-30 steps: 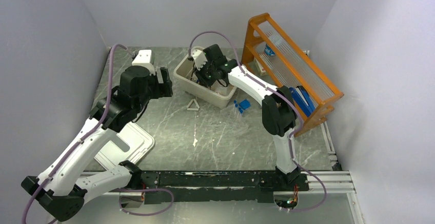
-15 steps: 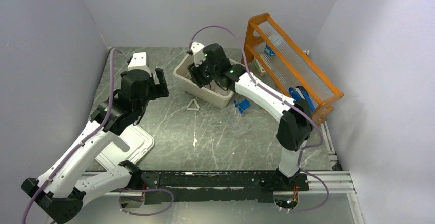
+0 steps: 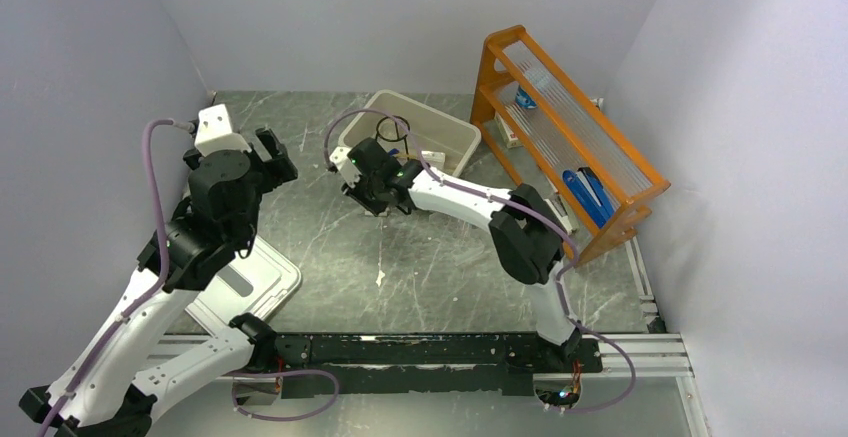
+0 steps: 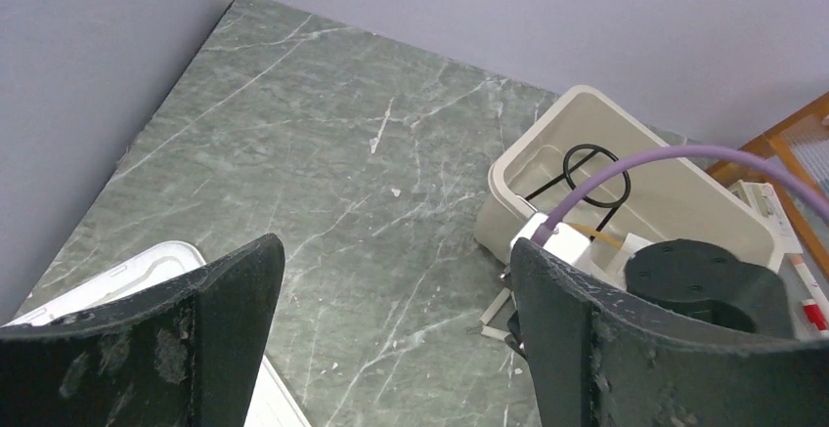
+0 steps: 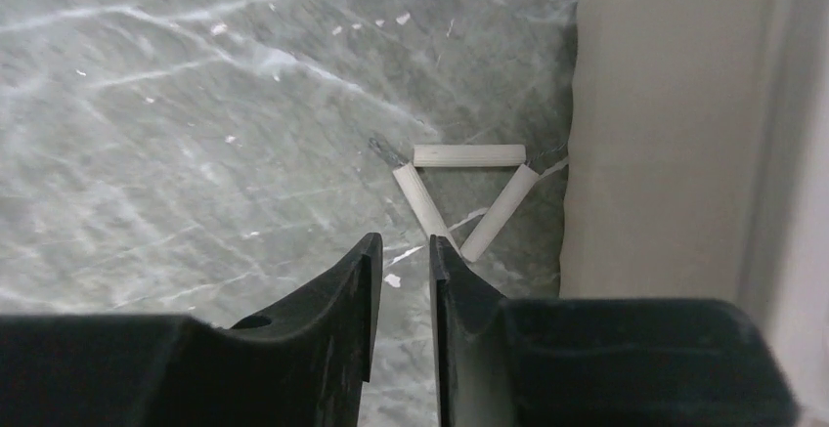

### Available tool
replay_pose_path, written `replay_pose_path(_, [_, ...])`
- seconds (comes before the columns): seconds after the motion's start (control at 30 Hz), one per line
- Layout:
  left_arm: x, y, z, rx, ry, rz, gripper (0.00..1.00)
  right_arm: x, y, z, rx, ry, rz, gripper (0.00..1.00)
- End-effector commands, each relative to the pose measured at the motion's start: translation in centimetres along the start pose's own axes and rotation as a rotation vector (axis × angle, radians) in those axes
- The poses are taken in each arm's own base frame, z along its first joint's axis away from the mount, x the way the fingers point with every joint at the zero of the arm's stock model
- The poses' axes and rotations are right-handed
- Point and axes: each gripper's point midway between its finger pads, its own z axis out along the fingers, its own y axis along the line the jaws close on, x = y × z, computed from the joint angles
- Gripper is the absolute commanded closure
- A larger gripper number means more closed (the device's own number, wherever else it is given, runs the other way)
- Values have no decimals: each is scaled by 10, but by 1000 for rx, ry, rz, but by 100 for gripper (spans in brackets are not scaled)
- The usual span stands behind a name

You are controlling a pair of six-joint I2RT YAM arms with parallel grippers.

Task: Organize the chemistry lab equipment

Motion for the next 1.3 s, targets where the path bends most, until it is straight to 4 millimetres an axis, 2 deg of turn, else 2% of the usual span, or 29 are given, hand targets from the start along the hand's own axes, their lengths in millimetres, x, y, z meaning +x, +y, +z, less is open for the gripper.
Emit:
replay_pose_path(0.0, [-9, 0, 3, -28, -24, -30, 11, 6, -4, 14, 6, 37, -37, 69])
replay_pose_path(0.1, [-7, -2, 4, -17, -15, -27, 11, 19, -11, 28, 43, 95, -54, 66])
replay_pose_path(0.27, [-3, -5, 5, -6, -2, -17, 11, 27, -9, 41, 24, 131, -81, 66])
replay_pose_path(0.4, [-1, -6, 6, -6, 6, -11, 11, 33, -3, 44, -16, 157, -94, 65])
replay_pose_path(0.67, [1, -7, 7, 0, 11, -5, 11, 61, 13, 47, -119, 249, -132, 64])
replay_pose_path(0.8, [2, -10, 8, 8, 17, -9, 11, 62, 23, 45, -182, 264, -139, 71])
replay_pose_path(0.93, [3, -10, 8, 12, 18, -11, 11, 54, 28, 39, -197, 229, -139, 89])
replay_pose_path(1.03, [4, -10, 8, 10, 20, -7, 11, 50, 30, 35, -203, 209, -140, 93])
replay_pose_path(1.1, [4, -10, 8, 8, 21, -5, 11, 46, 27, 34, -182, 196, -137, 90])
replay_pose_path(1.27, [3, -11, 8, 11, 18, -4, 11, 33, -4, 35, 7, 158, -131, 65])
